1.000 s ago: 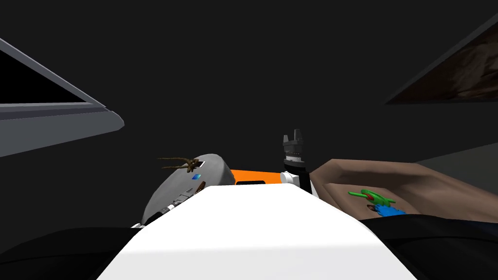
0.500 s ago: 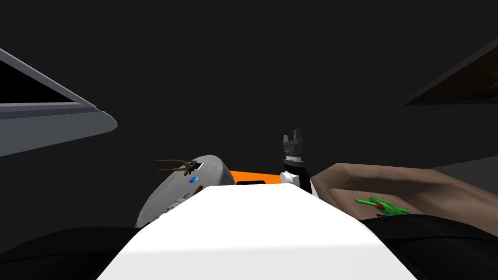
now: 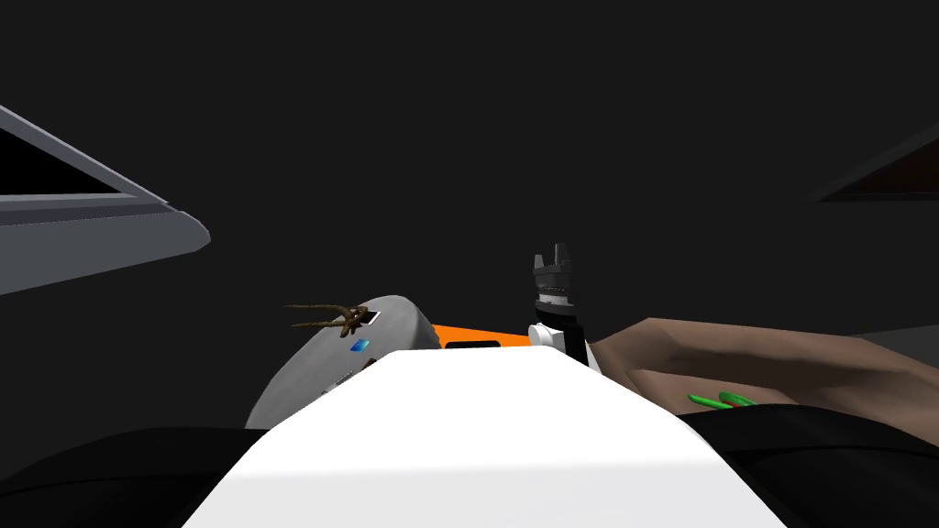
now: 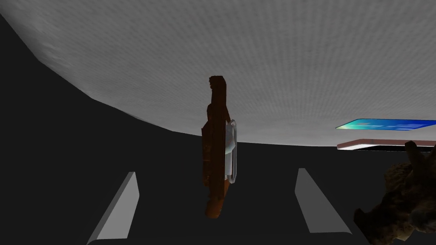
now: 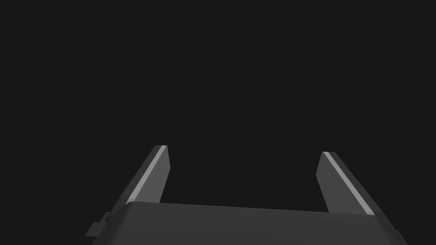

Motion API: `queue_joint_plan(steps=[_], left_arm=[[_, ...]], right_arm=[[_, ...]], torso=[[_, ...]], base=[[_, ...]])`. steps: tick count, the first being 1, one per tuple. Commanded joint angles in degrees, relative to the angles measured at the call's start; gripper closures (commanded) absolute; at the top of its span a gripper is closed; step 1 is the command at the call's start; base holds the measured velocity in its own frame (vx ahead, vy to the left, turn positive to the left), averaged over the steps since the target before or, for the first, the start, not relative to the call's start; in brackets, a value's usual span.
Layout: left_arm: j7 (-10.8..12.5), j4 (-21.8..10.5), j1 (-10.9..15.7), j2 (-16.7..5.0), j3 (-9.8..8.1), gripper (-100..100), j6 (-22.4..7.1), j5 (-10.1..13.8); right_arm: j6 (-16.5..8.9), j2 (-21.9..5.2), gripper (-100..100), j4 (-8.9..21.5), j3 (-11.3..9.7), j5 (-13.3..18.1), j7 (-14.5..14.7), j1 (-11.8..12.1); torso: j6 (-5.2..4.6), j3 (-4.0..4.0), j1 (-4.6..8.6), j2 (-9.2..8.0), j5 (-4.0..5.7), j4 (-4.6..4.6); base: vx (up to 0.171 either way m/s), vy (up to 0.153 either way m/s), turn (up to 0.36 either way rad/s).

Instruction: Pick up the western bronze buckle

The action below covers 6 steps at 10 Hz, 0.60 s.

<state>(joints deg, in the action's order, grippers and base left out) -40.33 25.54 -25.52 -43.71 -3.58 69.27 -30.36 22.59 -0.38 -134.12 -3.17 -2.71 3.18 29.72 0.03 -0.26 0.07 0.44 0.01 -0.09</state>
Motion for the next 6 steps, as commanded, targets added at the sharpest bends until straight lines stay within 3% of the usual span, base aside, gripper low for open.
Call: queue_joint_plan(steps=[1,3,4,6], left_arm=[[-0.75,-2.86,0.7,0.15,-0.13,-100,2.86,-0.13],[-0.58,-2.64,0.48,0.13,-0.16,-100,2.65,-0.09],[-0.7,-2.93,0.57,0.13,-0.15,100,3.03,-0.1],[-0.69,-2.9,0.57,0.1,-0.17,100,2.98,-0.09]], right_arm=[[0.0,0.0,0,0.0,0.0,0.0,0.0,0.0],[0.0,0.0,0,0.0,0.0,0.0,0.0,-0.01],[0.0,0.0,0,0.0,0.0,0.0,0.0,-0.01],[0.0,0.0,0,0.0,0.0,0.0,0.0,-0.01]], torso=[[0.0,0.0,0.0,0.0,0.0,0.0],[0.0,0.14,-0.09,-0.25,-0.02,0.05],[0.0,0.18,-0.11,-0.32,-0.03,0.07],[-0.01,0.2,-0.11,-0.35,-0.06,0.07]], base=[[0.055,-0.017,-0.006],[0.006,-0.001,-0.003],[0.0,0.0,0.0],[0.0,0.0,0.0]])
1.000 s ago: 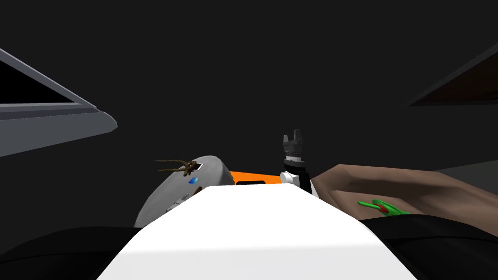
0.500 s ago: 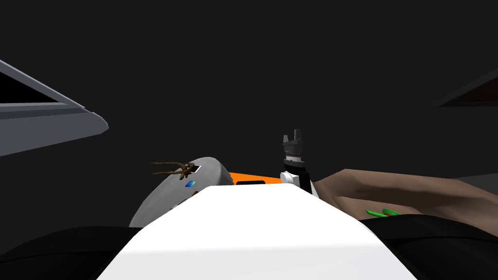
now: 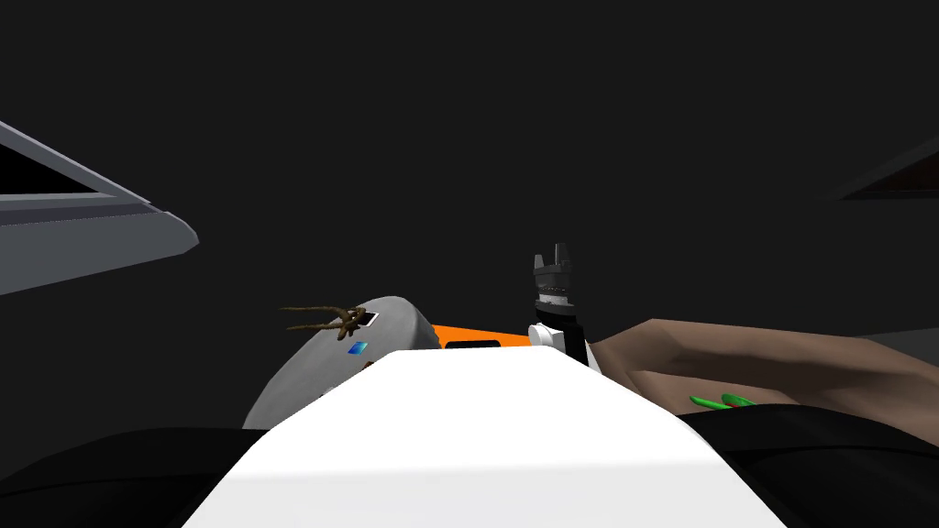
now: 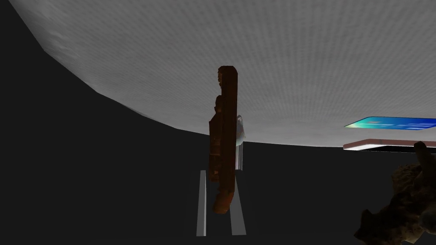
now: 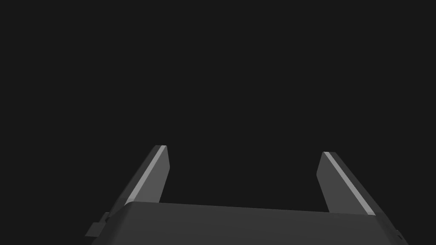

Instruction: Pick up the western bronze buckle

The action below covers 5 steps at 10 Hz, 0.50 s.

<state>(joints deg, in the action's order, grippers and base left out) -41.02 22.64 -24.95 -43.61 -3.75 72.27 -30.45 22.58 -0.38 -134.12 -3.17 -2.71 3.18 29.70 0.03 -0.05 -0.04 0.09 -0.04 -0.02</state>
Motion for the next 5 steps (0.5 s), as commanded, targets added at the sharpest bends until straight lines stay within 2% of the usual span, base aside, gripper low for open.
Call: queue_joint_plan(steps=[1,2,3,4,5], left_arm=[[0.0,0.0,0.0,0.0,0.0,100,0.0,0.0],[0.0,0.0,0.0,0.0,0.0,100,0.0,0.0],[0.0,0.0,0.0,0.0,0.0,0,0.0,0.0],[2.16,2.87,0.03,-0.65,1.44,100,-2.87,0.53],[2.16,3.43,0.03,-0.65,1.44,100,-4.19,0.53]], right_arm=[[0.0,0.0,0,0.0,0.0,0.0,0.0,0.0],[0.0,0.0,0,0.0,0.0,0.0,0.0,0.0],[0.0,0.0,0,0.0,0.0,0.0,0.0,0.0],[0.0,0.0,0,0.0,0.0,0.0,0.0,0.0],[0.0,0.0,0,0.0,0.0,0.0,0.0,-0.02]], torso=[[0.0,0.0,0.0,0.0,0.0,0.0],[0.0,0.0,0.0,0.0,0.0,0.0],[0.0,0.0,0.0,0.0,0.0,0.0],[0.0,0.0,0.0,-0.01,0.0,0.0],[-0.04,0.15,-0.11,-0.29,0.0,0.06]], base=[[0.0,0.0,0.0],[0.0,0.0,0.0],[0.0,0.0,0.0],[-0.106,0.032,-0.071],[-0.142,0.028,-0.063]])
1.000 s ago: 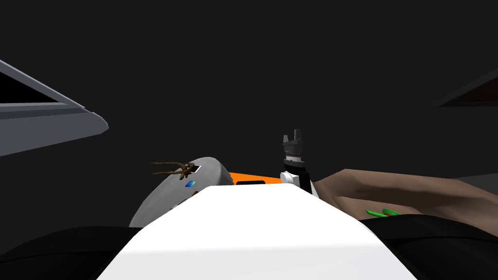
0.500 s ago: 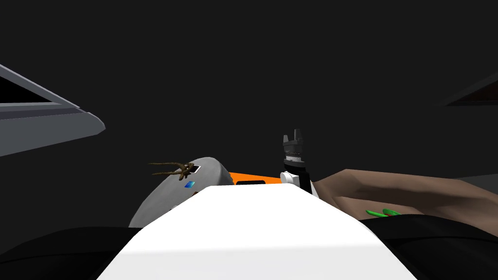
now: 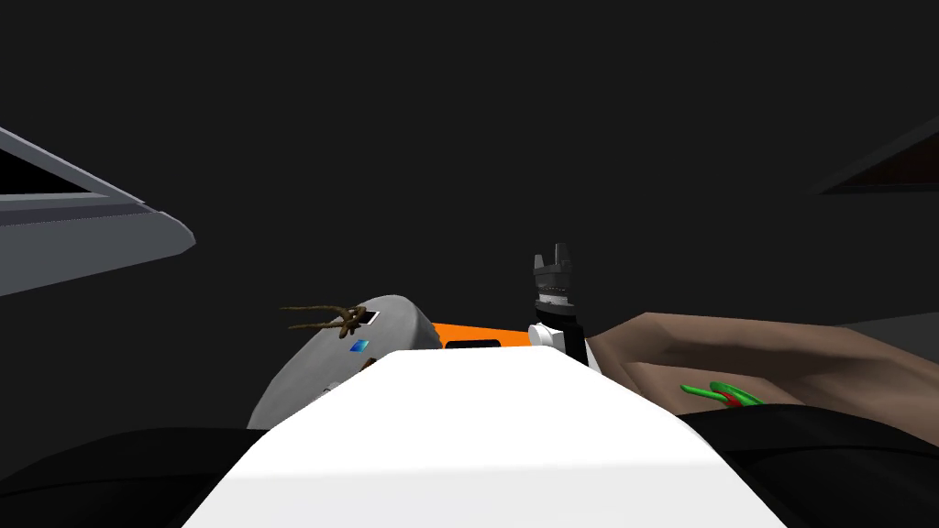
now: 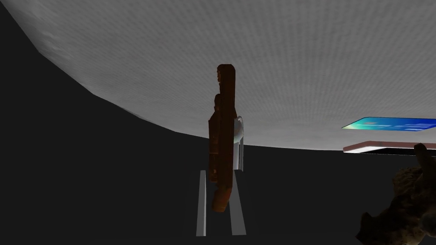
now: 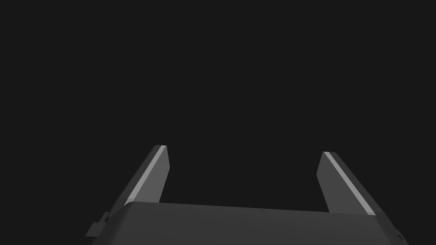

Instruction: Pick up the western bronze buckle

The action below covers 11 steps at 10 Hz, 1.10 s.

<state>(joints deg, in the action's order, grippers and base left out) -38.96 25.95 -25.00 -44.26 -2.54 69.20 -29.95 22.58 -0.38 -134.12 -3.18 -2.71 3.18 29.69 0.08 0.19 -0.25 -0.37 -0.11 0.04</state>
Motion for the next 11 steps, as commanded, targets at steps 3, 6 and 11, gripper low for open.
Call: queue_joint_plan(steps=[3,6,11], left_arm=[[2.31,4.78,-0.02,-0.69,1.63,100,-5.8,0.6],[4.53,9.43,-0.12,-1.38,3.04,100,-10.47,1.17],[8.97,16.25,-0.31,-2.76,5.85,100,-17.46,2.31]], right_arm=[[0.0,0.0,0,0.0,0.0,0.0,0.0,0.0],[0.0,0.0,0,0.0,0.0,0.0,0.0,0.0],[0.0,0.0,0,0.0,0.0,0.0,0.0,0.02]], torso=[[0.03,0.02,-0.2,-0.04,-0.05,0.0],[0.03,-0.06,-0.4,0.09,-0.13,-0.05],[0.11,-0.23,-0.5,0.35,-0.26,-0.16]], base=[[-0.107,0.033,-0.032],[-0.084,0.029,-0.037],[-0.075,0.016,-0.029]])
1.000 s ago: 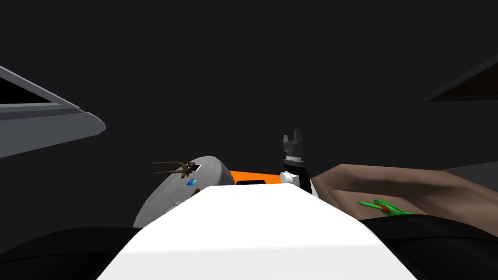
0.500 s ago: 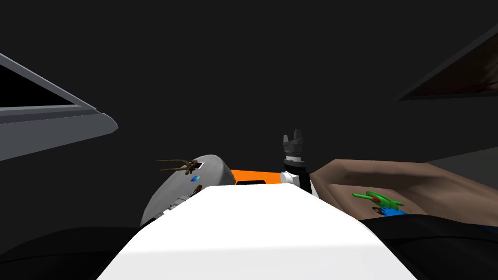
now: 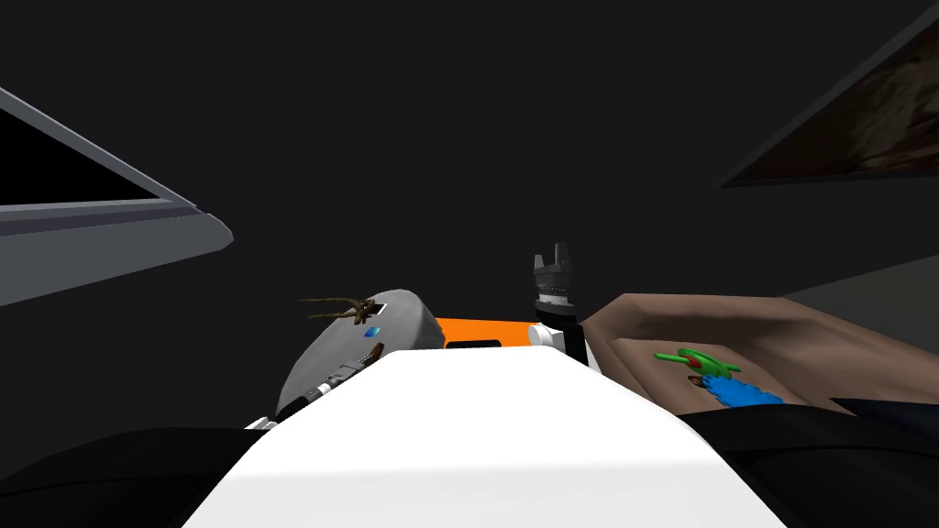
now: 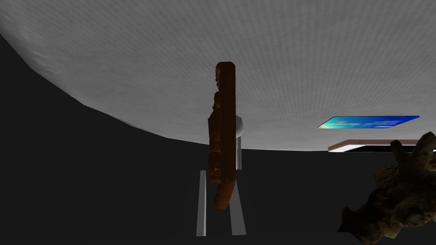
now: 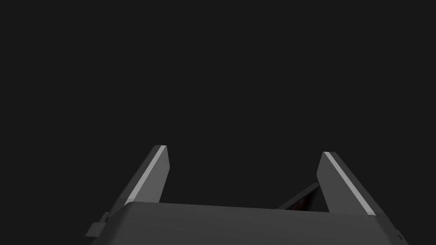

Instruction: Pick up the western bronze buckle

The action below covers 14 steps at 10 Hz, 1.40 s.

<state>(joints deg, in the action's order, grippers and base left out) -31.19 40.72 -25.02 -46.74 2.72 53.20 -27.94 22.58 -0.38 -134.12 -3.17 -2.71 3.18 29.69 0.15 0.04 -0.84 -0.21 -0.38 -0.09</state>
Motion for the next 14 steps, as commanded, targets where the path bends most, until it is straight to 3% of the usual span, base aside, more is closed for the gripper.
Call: queue_joint_plan(steps=[1,2,3,5,6,7,8,9,11,12,14], left_arm=[[1.2,2.86,-0.29,-0.28,0.6,100,-2.86,0.3],[1.2,3.97,-0.29,-0.28,0.6,100,-3.82,0.3],[3.42,6.3,-0.39,-0.97,2.0,100,-5.95,0.87],[3.42,8.62,-0.39,-0.97,2.0,100,-8.5,0.87],[5.64,10.89,-0.49,-1.66,3.41,100,-10.33,1.44],[5.64,13.28,-0.49,-1.66,3.41,100,-12.33,1.44],[5.64,13.28,-0.49,-1.66,3.41,100,-13.17,1.44],[7.86,16.58,-0.58,-2.35,4.82,100,-15.68,2.01],[7.86,17.93,-0.58,-2.35,4.82,100,-17.85,2.01],[10.08,20.85,-0.68,-3.04,6.23,100,-20.19,2.58],[10.08,22.58,-0.68,-3.04,6.23,100,-22.52,2.58]], right_arm=[[0.0,0.0,0,0.0,0.0,0.0,0.0,0.0],[0.0,0.0,0,0.0,0.0,0.0,0.0,0.0],[0.0,0.0,0,0.0,0.0,0.0,0.0,0.01],[0.0,0.0,0,0.0,0.0,0.0,0.0,0.0],[0.0,0.0,0,0.0,0.0,0.0,0.0,0.01],[0.0,0.0,0,0.0,0.0,0.0,0.0,0.0],[0.0,0.0,0,0.0,0.0,0.0,0.0,0.0],[0.0,0.0,0,0.0,0.0,0.0,0.0,0.01],[0.0,0.0,0,0.0,0.0,0.0,0.0,0.0],[0.0,0.0,0,0.0,0.0,0.0,0.0,0.01],[0.0,0.0,0,0.0,0.0,0.0,0.0,0.0]], torso=[[0.0,0.0,0.0,0.0,0.0,0.0],[0.03,0.05,0.0,-0.08,-0.01,0.02],[0.03,-0.02,0.07,0.06,0.01,0.0],[0.04,0.05,0.07,-0.07,0.03,0.02],[0.05,0.0,0.08,0.03,0.03,0.0],[0.01,0.05,0.12,-0.08,0.01,0.02],[0.03,0.08,0.08,-0.11,0.02,0.04],[0.06,0.0,0.05,0.03,0.02,0.0],[0.06,0.1,0.03,-0.14,-0.01,0.04],[0.09,-0.01,0.07,0.06,0.01,-0.01],[0.07,0.07,0.06,-0.09,0.0,0.03]], base=[[-0.11,0.034,-0.063],[-0.046,0.01,-0.003],[-0.088,0.013,-0.057],[-0.081,0.016,-0.024],[-0.107,0.009,-0.056],[-0.116,0.022,-0.045],[-0.054,0.021,-0.008],[-0.125,0.036,-0.073],[-0.078,0.018,-0.019],[-0.1,0.017,-0.046],[-0.076,0.016,-0.029]])
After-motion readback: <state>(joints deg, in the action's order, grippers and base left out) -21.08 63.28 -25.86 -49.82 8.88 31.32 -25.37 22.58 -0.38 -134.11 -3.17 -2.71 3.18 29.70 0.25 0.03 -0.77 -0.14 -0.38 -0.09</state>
